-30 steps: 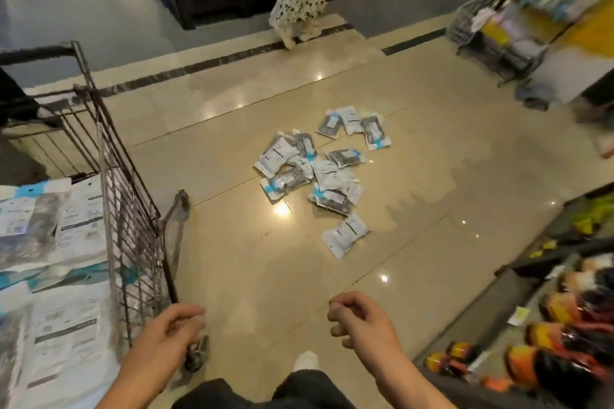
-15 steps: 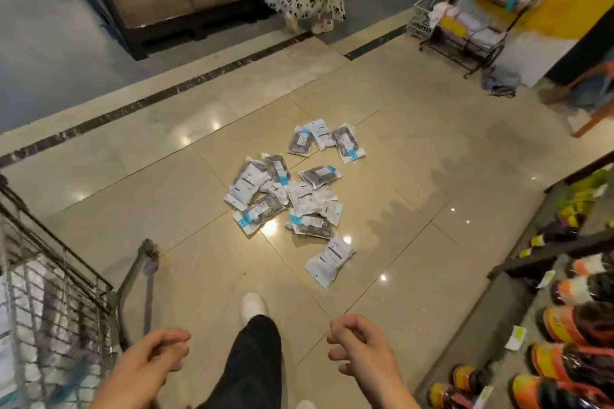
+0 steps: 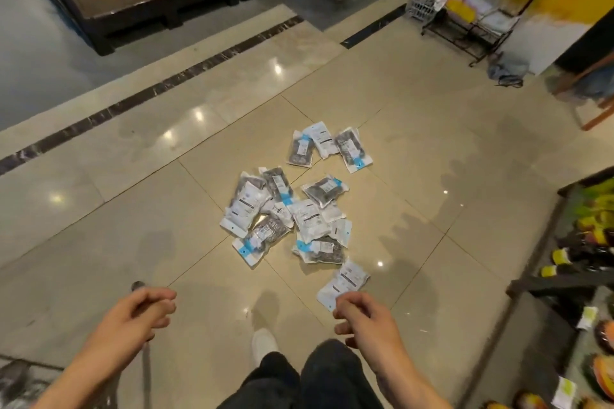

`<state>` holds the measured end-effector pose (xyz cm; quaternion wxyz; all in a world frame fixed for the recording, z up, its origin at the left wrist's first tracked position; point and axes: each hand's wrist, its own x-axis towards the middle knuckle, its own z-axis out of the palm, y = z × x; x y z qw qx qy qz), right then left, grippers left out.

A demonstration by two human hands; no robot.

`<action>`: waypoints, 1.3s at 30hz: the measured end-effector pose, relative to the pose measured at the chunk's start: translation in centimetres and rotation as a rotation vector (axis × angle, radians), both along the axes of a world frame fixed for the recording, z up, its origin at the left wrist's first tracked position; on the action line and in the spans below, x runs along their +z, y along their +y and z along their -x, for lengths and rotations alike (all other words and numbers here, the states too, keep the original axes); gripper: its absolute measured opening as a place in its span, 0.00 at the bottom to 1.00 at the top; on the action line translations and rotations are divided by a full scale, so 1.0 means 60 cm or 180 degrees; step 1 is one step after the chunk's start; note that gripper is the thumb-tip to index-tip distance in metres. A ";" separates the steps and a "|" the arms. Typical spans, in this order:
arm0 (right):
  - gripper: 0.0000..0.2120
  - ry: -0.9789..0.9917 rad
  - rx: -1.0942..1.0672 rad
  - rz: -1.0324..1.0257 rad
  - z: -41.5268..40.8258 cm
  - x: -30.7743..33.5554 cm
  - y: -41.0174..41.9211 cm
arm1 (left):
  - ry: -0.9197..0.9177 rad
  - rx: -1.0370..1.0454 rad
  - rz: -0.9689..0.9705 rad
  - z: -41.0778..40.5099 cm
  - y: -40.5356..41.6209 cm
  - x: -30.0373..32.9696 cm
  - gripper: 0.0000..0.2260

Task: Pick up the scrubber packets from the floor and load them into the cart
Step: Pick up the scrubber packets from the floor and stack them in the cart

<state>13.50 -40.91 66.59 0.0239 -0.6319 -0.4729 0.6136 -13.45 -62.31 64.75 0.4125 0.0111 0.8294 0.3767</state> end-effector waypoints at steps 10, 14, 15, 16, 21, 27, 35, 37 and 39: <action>0.04 -0.0349 0.0007 0.0257 0.161 -0.116 0.159 | -0.0286 -0.0062 -0.0009 0.151 0.206 -0.074 0.05; 0.04 -0.0405 0.0301 0.0419 0.257 -0.164 0.223 | -0.0361 -0.0172 0.0067 0.192 0.300 -0.112 0.06; 0.04 -0.0439 0.0365 0.0457 0.280 -0.177 0.236 | -0.0371 -0.0205 0.0106 0.205 0.320 -0.124 0.06; 0.04 -0.0468 0.0411 0.0495 0.304 -0.190 0.248 | -0.0386 -0.0242 0.0128 0.217 0.337 -0.135 0.06; 0.03 -0.0520 0.0540 0.0670 0.412 -0.276 0.290 | -0.0503 -0.0483 0.0311 0.295 0.409 -0.214 0.07; 0.04 -0.0691 0.0164 0.0794 0.523 -0.495 0.308 | -0.0492 -0.0849 0.0459 0.428 0.471 -0.418 0.03; 0.15 -0.0840 -0.0777 0.1478 0.620 -0.898 0.309 | -0.0277 -0.1507 0.0600 0.516 0.565 -0.817 0.09; 0.23 -0.0959 -0.0535 0.1613 0.632 -0.992 0.307 | -0.0032 -0.1781 0.0783 0.515 0.567 -0.926 0.16; 0.37 -0.1088 -0.0387 0.1589 0.638 -1.077 0.307 | 0.0242 -0.2007 0.0804 0.518 0.566 -1.026 0.24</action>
